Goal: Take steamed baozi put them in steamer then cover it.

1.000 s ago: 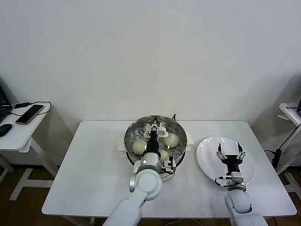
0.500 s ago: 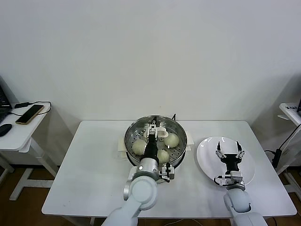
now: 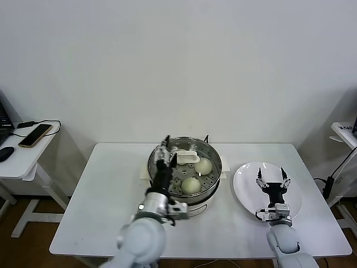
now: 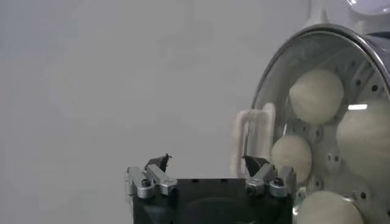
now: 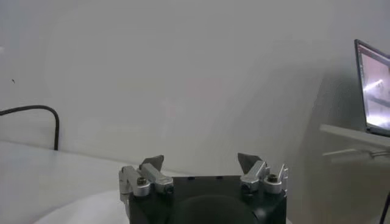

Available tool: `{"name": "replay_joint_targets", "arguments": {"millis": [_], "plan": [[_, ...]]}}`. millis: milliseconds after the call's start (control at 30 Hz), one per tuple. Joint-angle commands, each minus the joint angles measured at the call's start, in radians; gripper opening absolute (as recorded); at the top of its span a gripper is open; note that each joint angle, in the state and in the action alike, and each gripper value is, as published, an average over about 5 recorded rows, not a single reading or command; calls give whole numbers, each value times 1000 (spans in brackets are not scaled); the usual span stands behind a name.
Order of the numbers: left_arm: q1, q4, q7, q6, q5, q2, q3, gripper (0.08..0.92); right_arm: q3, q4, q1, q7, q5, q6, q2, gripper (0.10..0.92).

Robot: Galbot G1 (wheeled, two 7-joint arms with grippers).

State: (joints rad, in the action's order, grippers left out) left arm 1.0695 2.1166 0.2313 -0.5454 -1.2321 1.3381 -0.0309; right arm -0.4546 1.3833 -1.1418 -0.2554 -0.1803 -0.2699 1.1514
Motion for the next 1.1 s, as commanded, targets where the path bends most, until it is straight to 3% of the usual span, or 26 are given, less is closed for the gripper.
{"name": "replay_joint_targets", "arguments": {"millis": [33, 200, 400, 1100], "plan": [[11, -87, -418, 249, 934, -90, 440, 823, 4, 105, -56, 79, -197, 45, -15, 823], [15, -297, -375, 481, 1234, -126, 576, 823, 4, 150, -90, 107, -253, 84, -16, 823], [47, -428, -300, 578, 1333, -120, 623, 823, -18, 182, -133, 170, -290, 97, -8, 823], [225, -390, -221, 661, 1296, -70, 648, 823, -87, 199, -204, 204, -275, 47, 22, 823]]}}
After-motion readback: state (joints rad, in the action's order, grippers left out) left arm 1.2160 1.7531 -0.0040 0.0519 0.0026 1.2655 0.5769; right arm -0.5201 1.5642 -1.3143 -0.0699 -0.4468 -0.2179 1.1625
